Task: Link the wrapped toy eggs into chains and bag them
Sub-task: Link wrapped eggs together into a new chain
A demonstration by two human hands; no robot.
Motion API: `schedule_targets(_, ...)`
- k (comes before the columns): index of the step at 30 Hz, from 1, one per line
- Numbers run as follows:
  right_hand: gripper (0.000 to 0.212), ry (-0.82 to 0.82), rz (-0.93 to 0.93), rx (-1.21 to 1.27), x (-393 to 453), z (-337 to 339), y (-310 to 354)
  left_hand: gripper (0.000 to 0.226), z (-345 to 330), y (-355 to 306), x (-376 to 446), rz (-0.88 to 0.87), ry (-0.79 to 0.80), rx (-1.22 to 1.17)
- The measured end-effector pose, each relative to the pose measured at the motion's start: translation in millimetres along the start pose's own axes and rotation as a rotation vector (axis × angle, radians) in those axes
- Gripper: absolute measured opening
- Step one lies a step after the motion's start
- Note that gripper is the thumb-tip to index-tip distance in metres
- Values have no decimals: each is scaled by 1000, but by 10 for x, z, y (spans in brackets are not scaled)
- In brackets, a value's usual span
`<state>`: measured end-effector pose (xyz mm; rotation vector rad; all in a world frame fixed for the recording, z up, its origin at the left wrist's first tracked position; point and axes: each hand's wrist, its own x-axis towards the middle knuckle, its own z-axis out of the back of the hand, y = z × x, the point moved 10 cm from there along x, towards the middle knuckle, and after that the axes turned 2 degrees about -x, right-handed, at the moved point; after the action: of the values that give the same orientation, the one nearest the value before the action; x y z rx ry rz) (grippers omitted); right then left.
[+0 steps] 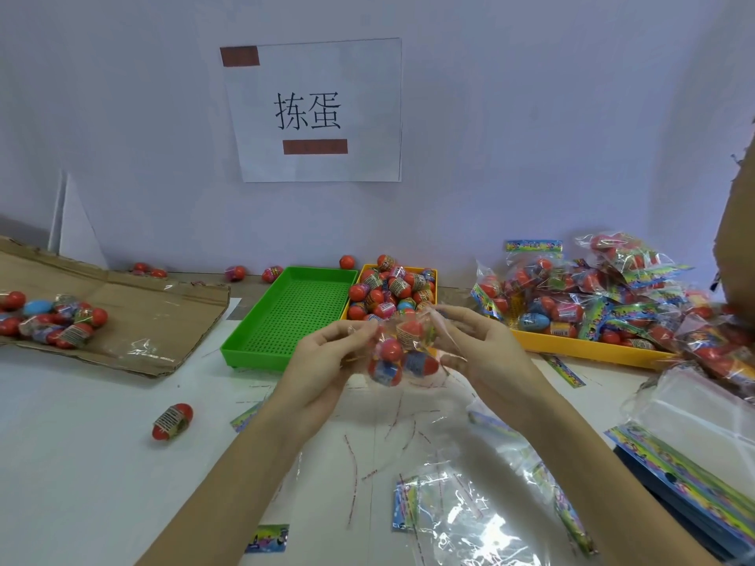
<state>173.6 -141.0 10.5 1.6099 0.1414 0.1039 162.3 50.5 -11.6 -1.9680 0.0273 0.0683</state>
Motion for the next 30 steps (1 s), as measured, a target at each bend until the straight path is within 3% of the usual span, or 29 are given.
schedule_targets(2, 49, 73, -28, -146, -15, -40, -44, 6, 59, -19, 14, 17, -42, -84)
schedule_targets(5, 42, 130, -54, -199, -58, -70, -104, 25, 119, -28, 9, 35, -87, -145)
schedule_targets(8, 35, 95, -75, -20, -38, -59, -133, 44, 14, -37, -18, 33, -35, -156)
schedule_targets(13, 35, 78, -136, 314, -32, -52, -118, 48, -321, -85, -124, -3, 285, -105)
schedule_targets(16, 38, 85, -169, 382, -33, -57, -99, 63, -298, -89, -111, -74, 272, 15)
schedule_targets(20, 37, 74, -176, 322, -18, 10, -97, 66, -267, -76, -109, -75, 280, 111)
schedule_targets(26, 28, -27, -8, 47, 1, 191, 55, 77, -213, 34, -107, 108, 297, 102)
schedule_targets(30, 20, -111, 97, -82, 16, 236, 113, 69, -244, -83, -137, 4, 287, 189)
